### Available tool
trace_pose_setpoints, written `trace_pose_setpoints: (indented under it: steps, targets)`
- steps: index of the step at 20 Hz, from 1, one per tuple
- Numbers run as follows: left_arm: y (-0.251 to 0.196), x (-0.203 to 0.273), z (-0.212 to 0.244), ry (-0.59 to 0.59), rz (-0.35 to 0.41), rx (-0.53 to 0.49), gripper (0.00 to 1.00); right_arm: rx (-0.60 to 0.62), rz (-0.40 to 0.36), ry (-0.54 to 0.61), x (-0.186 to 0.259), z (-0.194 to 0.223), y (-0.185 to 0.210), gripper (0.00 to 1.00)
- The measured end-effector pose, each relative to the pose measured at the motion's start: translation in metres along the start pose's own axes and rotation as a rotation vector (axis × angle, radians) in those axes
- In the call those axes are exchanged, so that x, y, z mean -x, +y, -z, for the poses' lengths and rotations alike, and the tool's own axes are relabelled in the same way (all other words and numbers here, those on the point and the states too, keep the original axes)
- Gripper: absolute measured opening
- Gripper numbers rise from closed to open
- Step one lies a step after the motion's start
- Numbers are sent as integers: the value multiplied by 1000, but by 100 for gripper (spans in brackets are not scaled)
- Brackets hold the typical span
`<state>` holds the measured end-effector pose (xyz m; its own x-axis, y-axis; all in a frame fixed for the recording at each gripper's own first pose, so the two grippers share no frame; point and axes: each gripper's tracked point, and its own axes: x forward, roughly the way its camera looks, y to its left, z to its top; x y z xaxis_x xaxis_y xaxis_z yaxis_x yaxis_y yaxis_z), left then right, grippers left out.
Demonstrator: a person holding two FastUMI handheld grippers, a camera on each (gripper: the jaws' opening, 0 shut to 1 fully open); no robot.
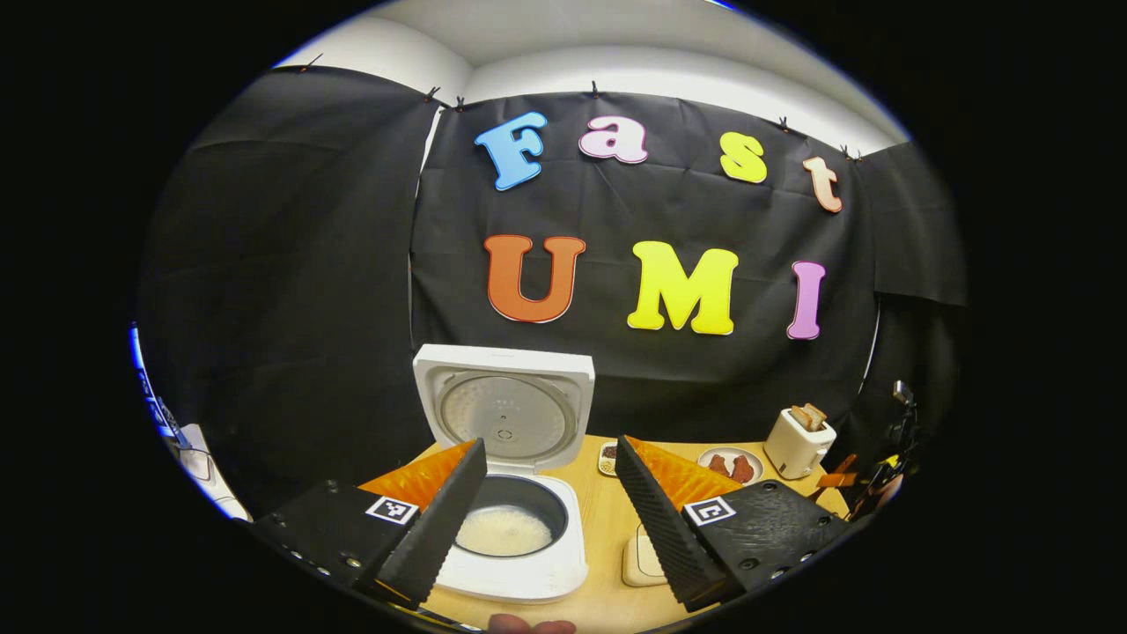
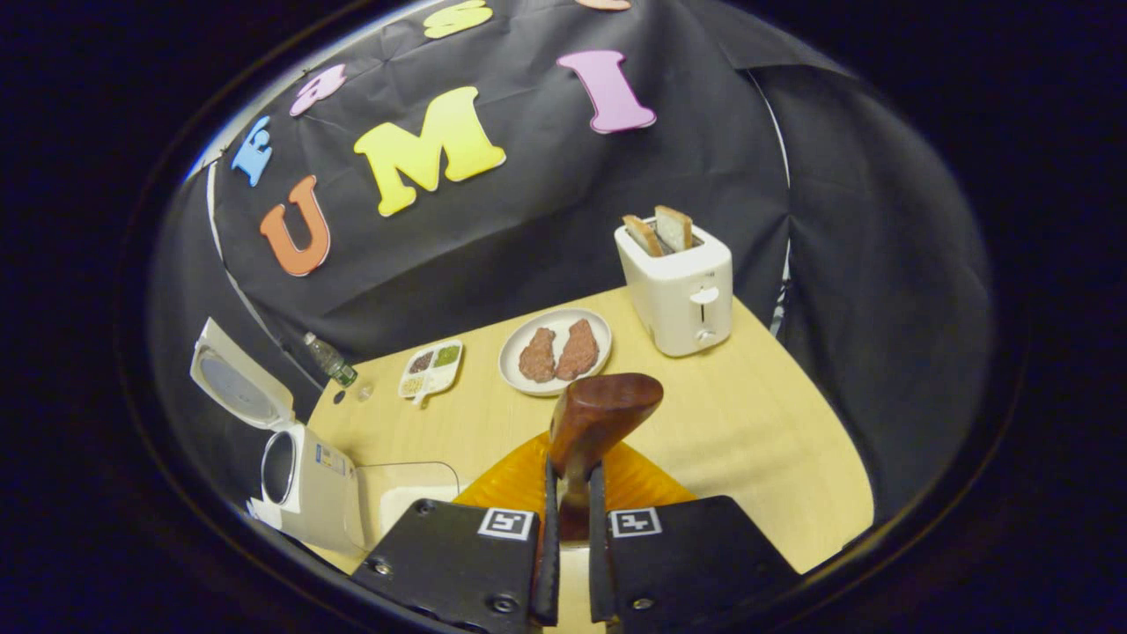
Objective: Close the left gripper, press the button to open the rice cooker; take a wooden spoon from the chopstick holder with the right hand, scoop a spoonful of rice and pour it into the rice cooker, then put the wooden spoon back into the chopstick holder.
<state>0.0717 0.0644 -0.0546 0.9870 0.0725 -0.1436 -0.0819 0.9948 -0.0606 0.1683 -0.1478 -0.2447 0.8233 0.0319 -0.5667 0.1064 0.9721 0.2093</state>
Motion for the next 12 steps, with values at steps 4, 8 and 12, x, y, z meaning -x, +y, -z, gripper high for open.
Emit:
trace_pose_setpoints:
  steps: [4,8,12]
  targets:
    - [22,8,-6,-32,33,10,94,58,-16,-72,33,-24,47,14]
    - [44,18,-8,-62,78,3,94,134,-55,-111,47,-27,105,14]
    - [67,22,-12,-80,95,-6,94,195,-74,-103,37,-7,151,14]
